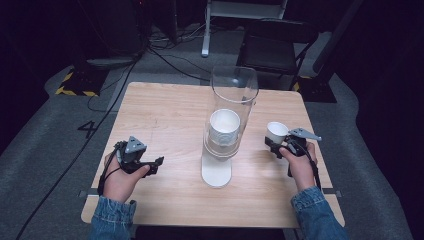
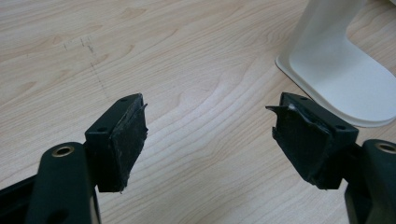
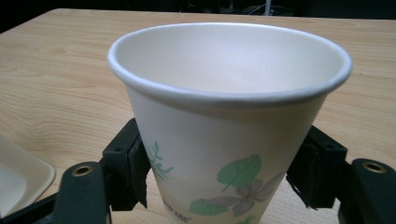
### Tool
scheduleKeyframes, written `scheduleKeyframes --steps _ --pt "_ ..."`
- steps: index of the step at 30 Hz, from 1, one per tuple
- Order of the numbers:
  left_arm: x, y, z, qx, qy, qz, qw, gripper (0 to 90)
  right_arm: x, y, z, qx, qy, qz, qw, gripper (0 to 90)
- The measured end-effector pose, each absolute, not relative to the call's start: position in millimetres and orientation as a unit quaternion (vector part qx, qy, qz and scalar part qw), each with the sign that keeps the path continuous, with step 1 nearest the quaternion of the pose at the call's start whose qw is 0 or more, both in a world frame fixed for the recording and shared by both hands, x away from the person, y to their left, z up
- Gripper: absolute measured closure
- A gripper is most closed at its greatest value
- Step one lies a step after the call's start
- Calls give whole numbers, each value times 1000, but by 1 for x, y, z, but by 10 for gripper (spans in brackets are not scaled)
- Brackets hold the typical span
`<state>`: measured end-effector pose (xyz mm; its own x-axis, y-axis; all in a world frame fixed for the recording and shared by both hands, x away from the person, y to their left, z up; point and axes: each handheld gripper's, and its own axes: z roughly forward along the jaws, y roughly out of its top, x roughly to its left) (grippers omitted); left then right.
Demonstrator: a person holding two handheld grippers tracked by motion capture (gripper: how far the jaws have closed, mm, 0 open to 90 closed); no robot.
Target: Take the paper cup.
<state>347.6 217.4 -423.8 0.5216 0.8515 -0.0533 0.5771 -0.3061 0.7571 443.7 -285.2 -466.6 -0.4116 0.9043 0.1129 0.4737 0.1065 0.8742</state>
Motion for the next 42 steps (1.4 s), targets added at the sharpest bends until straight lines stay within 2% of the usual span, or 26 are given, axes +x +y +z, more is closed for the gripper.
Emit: scheduleKeyframes --steps 28,30,31,42 --pt "347 216 -424 789 451 181 376 256 451 -284 -497 456 751 426 218 287" --pt "347 216 -424 790 449 182 375 256 450 -283 -498 450 759 418 217 248" --pt "347 216 -424 791 449 181 374 256 451 -281 -500 446 762 418 215 165" --pt "347 214 -422 795 443 182 373 255 449 -278 -498 441 762 416 227 158"
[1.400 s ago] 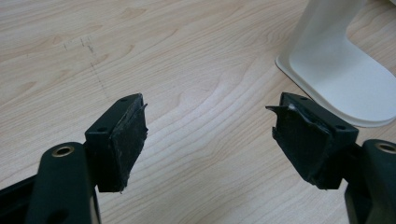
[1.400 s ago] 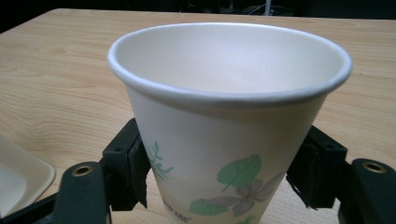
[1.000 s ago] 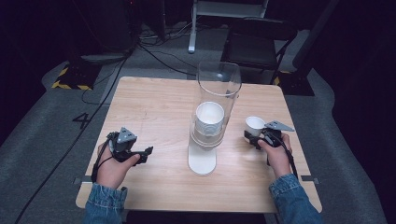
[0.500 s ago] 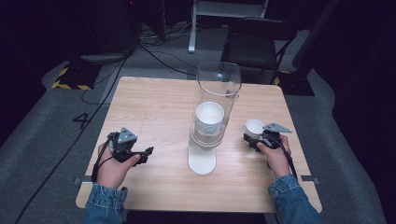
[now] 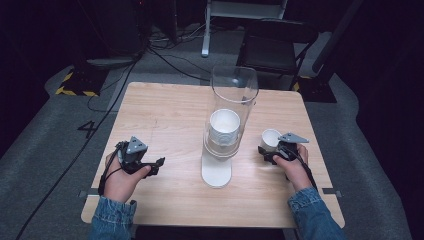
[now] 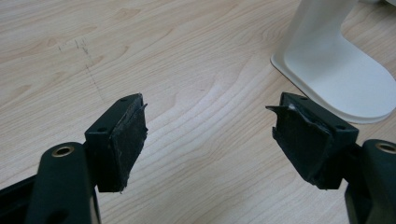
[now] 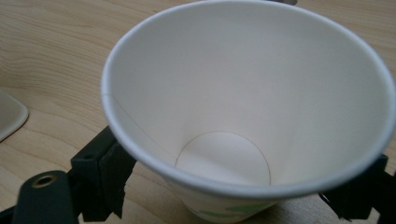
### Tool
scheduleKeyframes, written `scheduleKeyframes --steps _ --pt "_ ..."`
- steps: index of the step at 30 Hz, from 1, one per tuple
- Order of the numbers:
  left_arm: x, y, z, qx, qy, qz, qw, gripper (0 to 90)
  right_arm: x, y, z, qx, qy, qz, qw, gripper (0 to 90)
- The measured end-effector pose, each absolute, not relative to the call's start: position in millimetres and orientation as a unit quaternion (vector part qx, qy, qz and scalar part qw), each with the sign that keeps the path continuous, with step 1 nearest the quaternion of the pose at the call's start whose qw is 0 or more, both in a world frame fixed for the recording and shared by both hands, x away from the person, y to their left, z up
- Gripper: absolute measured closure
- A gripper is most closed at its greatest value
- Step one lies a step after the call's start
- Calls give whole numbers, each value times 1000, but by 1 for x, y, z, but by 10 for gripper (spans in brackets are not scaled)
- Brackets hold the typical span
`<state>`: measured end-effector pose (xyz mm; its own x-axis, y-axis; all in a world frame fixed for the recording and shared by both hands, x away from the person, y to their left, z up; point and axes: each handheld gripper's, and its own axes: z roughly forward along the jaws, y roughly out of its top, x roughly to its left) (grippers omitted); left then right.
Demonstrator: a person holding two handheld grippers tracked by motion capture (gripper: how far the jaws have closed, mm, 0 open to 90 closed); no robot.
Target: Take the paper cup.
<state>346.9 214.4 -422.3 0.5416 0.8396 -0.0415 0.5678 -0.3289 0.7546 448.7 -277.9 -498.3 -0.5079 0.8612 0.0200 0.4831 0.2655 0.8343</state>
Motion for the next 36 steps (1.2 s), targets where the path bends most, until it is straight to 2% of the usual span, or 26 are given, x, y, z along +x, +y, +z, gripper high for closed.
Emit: scheduleKeyframes --steps 8,17,29,36 --pt "352 210 -422 800 435 179 373 254 436 -290 -488 453 759 406 230 158" --pt "355 204 -421 808 422 176 372 253 405 -312 -465 446 756 424 223 157" --pt "345 210 -416 807 421 169 378 253 365 -333 -433 421 772 440 182 158" --pt "341 210 -415 806 420 167 381 252 345 -341 -420 427 768 438 188 158"
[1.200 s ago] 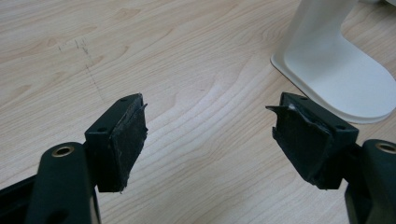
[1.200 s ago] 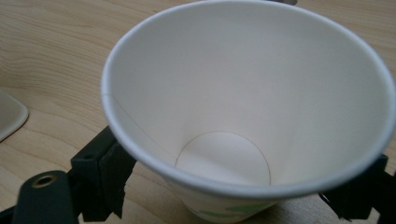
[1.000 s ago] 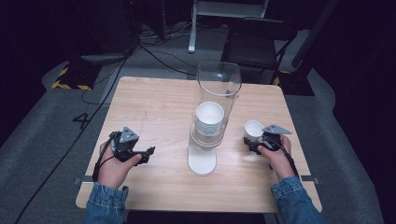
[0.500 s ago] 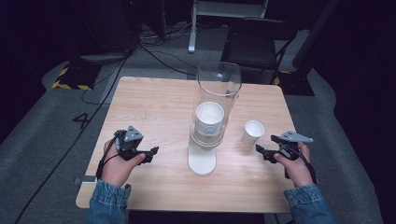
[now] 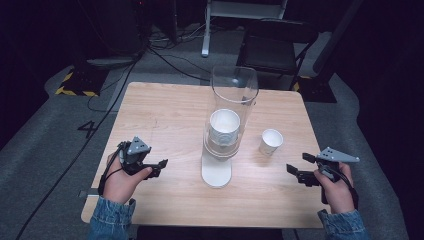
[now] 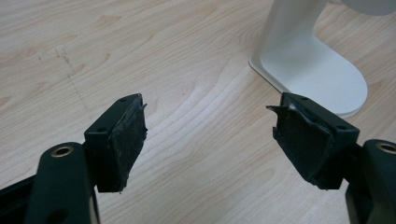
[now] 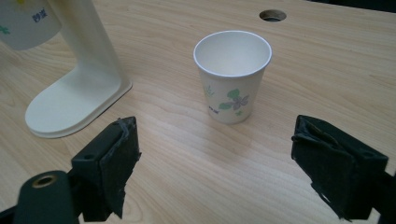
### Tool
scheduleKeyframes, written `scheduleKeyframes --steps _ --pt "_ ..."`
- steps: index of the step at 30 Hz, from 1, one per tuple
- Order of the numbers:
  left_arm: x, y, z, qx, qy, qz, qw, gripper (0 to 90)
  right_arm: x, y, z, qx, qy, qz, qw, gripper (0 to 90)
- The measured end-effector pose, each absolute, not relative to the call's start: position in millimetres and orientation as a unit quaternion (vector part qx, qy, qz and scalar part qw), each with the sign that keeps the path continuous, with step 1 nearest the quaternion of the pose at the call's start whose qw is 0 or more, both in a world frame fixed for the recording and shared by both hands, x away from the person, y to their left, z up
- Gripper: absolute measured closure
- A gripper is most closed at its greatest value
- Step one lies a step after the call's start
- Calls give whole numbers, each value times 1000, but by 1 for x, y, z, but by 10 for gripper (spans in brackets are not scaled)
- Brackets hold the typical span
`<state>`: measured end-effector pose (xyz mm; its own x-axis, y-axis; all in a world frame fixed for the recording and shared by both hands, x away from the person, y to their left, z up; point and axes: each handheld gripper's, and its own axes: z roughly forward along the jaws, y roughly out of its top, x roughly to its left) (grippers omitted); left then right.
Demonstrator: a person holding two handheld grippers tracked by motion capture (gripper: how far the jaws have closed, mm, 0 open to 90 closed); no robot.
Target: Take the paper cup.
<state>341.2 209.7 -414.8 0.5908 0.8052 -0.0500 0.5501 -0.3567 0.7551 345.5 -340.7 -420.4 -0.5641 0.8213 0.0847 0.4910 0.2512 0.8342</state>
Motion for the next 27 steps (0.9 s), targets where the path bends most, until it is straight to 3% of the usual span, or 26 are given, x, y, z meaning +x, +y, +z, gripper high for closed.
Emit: scheduleKeyframes --steps 9,16,27 --pt "337 212 -417 814 418 162 370 250 338 -342 -417 432 780 414 183 158" --pt "337 214 -424 817 424 158 358 243 340 -350 -428 453 786 366 209 160" --pt "342 218 -433 819 428 145 353 222 342 -359 -450 462 767 394 206 160"
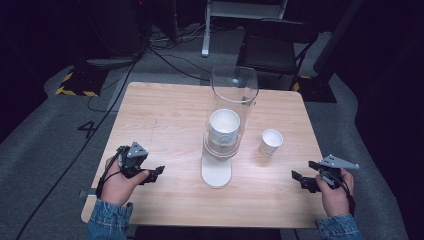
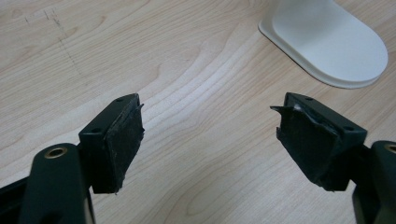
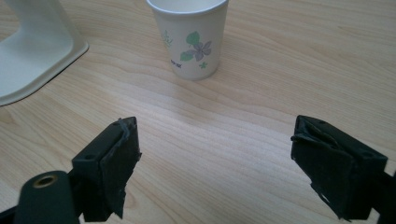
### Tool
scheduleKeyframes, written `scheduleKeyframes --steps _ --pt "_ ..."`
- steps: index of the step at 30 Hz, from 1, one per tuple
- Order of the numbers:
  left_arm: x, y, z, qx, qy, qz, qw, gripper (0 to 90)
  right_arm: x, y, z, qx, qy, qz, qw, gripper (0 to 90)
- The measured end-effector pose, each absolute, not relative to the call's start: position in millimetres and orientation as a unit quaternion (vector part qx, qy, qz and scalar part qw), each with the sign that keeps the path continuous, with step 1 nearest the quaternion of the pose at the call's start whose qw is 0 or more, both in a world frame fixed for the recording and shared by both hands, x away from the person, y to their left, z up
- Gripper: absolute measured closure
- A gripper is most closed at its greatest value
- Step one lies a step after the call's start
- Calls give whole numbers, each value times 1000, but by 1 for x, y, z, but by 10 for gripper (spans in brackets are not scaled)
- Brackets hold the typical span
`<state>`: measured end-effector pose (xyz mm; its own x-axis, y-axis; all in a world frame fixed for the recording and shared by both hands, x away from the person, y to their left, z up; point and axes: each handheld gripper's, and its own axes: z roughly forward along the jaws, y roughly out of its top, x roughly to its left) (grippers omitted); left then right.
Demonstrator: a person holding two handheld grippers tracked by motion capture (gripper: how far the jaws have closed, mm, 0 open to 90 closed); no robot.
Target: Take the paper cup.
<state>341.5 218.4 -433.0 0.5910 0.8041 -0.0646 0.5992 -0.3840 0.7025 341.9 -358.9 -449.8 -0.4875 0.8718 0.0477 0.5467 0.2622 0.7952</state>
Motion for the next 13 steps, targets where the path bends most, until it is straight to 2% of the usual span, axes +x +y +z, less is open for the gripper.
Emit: scheduleKeyframes --steps 13 --pt "341 219 -432 819 428 147 353 209 344 -359 -454 461 767 395 208 159"
